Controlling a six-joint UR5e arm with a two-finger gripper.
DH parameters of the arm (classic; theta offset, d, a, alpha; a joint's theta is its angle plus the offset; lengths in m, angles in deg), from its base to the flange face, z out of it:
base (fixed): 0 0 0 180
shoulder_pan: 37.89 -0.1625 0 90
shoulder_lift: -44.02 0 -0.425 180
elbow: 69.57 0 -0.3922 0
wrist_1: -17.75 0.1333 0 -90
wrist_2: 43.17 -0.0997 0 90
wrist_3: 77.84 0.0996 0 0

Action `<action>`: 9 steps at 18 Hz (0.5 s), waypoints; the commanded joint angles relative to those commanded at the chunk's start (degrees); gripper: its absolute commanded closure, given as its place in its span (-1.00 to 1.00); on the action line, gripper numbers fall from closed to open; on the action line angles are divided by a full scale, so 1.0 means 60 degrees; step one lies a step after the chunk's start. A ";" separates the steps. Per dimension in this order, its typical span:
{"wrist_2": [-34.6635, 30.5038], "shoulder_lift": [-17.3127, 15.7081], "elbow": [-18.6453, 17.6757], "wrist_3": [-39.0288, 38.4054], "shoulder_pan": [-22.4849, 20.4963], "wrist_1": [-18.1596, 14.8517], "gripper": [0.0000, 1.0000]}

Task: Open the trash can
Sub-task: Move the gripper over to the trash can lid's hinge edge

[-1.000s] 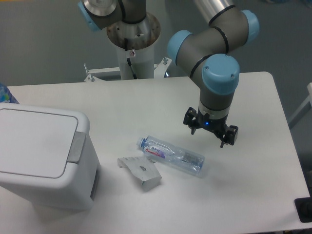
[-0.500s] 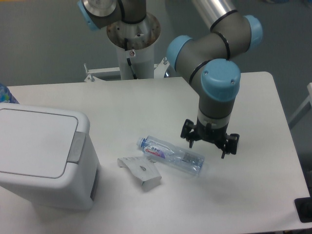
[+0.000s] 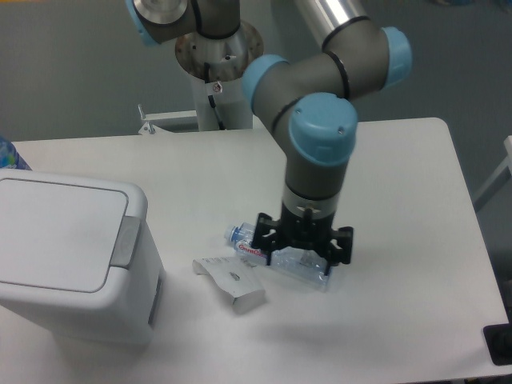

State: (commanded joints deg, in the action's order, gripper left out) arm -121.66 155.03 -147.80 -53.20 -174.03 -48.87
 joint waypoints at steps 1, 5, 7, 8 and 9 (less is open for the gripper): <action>0.0117 -0.0102 -0.0029 -0.0309 0.0044 0.0015 -1.00; 0.0162 -0.0308 0.0029 -0.0969 0.0381 0.0059 -1.00; 0.0279 -0.0381 0.0263 -0.1204 0.0600 0.0059 -1.00; 0.0352 -0.0396 0.0380 -0.1336 0.0688 0.0059 -1.00; 0.0411 -0.0396 0.0483 -0.1453 0.0762 0.0059 -1.00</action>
State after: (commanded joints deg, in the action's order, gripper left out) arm -119.20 152.65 -144.90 -61.92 -169.46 -48.52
